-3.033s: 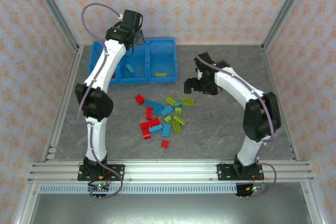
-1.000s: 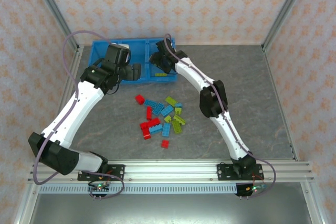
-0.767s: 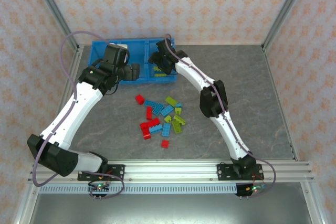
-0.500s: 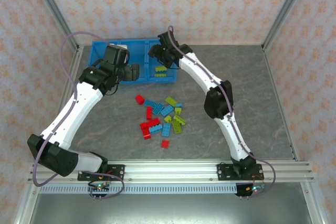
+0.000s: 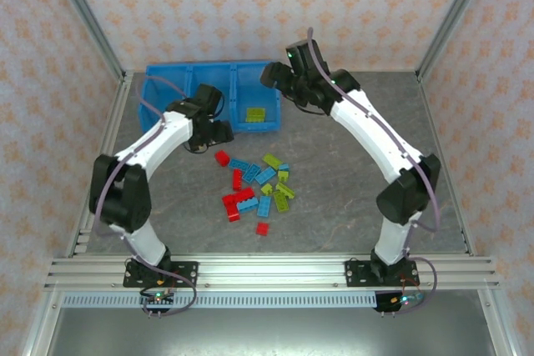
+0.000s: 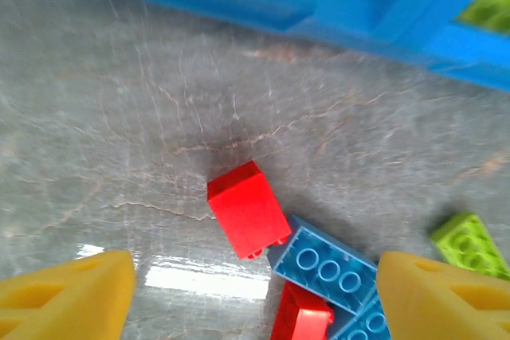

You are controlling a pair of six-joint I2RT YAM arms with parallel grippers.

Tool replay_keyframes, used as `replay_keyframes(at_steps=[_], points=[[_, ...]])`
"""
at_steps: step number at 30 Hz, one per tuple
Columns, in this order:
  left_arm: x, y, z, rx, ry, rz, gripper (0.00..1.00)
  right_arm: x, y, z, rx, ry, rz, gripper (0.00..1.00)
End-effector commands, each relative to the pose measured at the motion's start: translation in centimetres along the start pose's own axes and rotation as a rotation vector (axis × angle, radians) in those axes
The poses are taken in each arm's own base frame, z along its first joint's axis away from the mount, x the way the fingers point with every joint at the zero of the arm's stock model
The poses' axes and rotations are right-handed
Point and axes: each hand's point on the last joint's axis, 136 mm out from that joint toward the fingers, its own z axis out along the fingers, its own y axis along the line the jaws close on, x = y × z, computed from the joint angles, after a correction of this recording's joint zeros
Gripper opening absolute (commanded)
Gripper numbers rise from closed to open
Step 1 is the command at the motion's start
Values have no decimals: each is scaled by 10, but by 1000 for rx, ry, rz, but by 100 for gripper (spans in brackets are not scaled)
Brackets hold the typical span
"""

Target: Sort the legos into containers by color

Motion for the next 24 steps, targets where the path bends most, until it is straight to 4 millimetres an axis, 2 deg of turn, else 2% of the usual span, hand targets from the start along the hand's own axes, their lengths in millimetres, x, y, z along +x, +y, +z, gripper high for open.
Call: replay_keyframes(at_steps=[1,5,9,17,21,24], points=[[4,-6,22,21,49,-111,80,2,-38,-17,109,-18,-19,86],[10,-9,50,24,81,-171,81,5,-54,-28,134,-20,-3,88],[13,3,62,-43,88,-188,69,8,-63,-37,156,-9,-3,89],[30,18,68,-100,130,-213,37,10,-71,-37,142,16,6,89],[29,18,61,-99,128,-194,30,7,-70,-34,131,26,9,89],[16,16,42,-95,98,-172,25,6,-68,-31,118,32,9,89]])
